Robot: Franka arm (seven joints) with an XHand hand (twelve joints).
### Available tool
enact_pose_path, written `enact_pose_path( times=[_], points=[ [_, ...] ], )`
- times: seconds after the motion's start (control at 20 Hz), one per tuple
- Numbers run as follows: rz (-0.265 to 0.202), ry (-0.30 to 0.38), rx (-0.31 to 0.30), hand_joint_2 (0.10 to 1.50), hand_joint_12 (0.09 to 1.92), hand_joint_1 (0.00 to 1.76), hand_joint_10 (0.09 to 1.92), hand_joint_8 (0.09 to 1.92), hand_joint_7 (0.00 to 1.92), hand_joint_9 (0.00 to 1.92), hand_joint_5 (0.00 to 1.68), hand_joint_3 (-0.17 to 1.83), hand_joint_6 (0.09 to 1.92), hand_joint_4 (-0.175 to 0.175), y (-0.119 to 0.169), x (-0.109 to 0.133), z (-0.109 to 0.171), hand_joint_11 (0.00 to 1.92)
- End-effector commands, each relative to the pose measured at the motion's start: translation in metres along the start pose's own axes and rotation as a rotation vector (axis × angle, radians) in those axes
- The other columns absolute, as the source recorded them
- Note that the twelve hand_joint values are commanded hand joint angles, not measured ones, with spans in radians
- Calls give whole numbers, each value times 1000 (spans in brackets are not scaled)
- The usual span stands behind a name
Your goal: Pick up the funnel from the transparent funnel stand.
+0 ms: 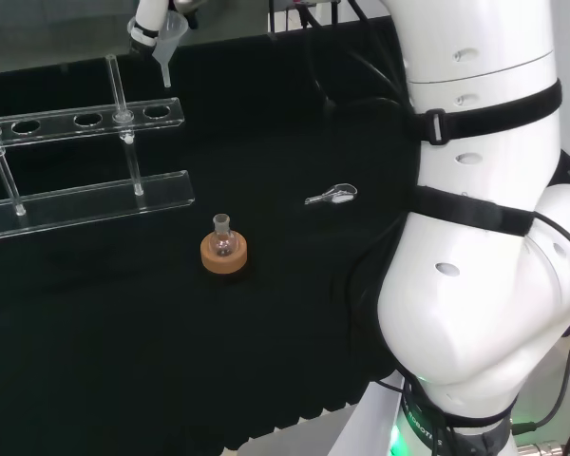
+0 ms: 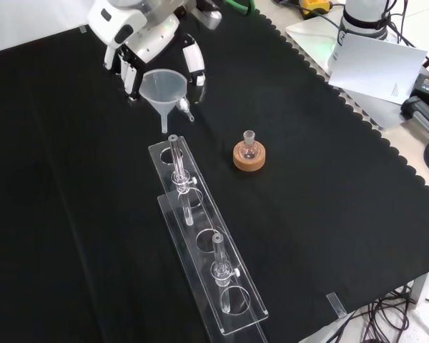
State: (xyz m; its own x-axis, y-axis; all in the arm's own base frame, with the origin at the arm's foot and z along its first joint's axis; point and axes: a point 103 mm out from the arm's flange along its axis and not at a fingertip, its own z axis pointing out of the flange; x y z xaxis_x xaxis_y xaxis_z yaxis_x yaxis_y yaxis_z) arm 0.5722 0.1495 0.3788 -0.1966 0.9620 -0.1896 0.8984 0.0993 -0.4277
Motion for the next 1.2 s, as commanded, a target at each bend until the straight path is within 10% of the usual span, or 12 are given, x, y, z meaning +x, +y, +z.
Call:
enact_pose_path(
  times=[0.05,1.2],
  points=[
    [11,9,-4,602,1237,845,255,584,1264,1334,870,811,666,17,-3,-3,0,696],
    [25,65,3,627,1203,850,211,590,1277,1340,888,817,722,8,-63,-43,5,708]
  ],
)
